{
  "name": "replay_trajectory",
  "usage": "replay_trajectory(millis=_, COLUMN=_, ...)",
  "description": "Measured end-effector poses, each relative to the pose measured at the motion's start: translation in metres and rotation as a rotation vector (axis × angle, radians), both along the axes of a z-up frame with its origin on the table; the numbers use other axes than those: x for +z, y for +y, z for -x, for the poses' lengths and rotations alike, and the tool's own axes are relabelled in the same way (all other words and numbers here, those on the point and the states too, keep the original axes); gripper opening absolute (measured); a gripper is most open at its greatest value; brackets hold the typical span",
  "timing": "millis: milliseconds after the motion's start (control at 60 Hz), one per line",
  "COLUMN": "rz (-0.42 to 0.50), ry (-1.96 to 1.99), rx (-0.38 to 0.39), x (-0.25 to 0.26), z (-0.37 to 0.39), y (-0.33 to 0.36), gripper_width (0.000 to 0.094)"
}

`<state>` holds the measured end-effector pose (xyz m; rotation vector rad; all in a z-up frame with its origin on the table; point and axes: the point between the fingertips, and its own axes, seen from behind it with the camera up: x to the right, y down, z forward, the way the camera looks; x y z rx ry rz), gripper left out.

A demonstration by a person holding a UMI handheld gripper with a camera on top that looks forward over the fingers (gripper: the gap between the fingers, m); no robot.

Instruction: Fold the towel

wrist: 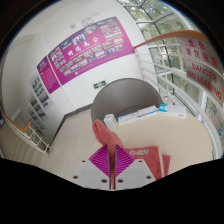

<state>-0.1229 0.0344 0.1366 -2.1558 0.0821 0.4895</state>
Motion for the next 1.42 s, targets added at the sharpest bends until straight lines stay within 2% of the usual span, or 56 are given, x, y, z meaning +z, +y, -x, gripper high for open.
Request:
replay_trajectory(millis=167, rz=0.114, ry=-0.082, rx=-0.069, x=-0.069, z=-0.084, y=-0.012, gripper_width=0.0056)
replay_trajectory(millis=200, rz=0.136, ry=-0.103, rx=-0.074, x=-0.08, z=-0.097, y=-0.017, gripper_width=0.0099)
replay_trajectory(millis=317, rz=0.161, ry=-0.203, rx=-0.105, x=-0.101, z=-0.141, y=-0.028, gripper_width=0.0419)
replay_trajectory(millis=417, rz=0.148, ry=-0.271, rx=-0.113, x=-0.097, z=-0.166, y=-0.04, gripper_width=0.0808)
replay_trajectory(millis=450, rz=0.142, ry=-0.286, rx=-0.117, x=-0.093, z=-0.172, y=-0.045, gripper_width=0.0872)
replay_trajectory(millis=500, rz=0.135, ry=-0.306, rx=-0.11, x=-0.084, z=-0.177, y=-0.052, gripper_width=0.0845)
replay_trajectory(millis=733, rz=0.07, ry=-0.434, rx=-0.062, x=-0.023, z=-0.159, y=-0.109, gripper_width=0.0854)
replay_trajectory(millis=983, rz=0.004, ry=-0.496, rx=-0.092, x=0.05, z=-0.123, y=-0.211, gripper_width=0.0858)
replay_trajectory(millis=1200, rz=0.012, ry=-0.483, rx=-0.111, x=0.075, z=-0.111, y=-0.285, gripper_width=0.0854)
replay_trajectory(millis=1417, rz=-0.047, ry=-0.497, rx=-0.118, x=0.098, z=-0.1, y=-0.312, gripper_width=0.0854)
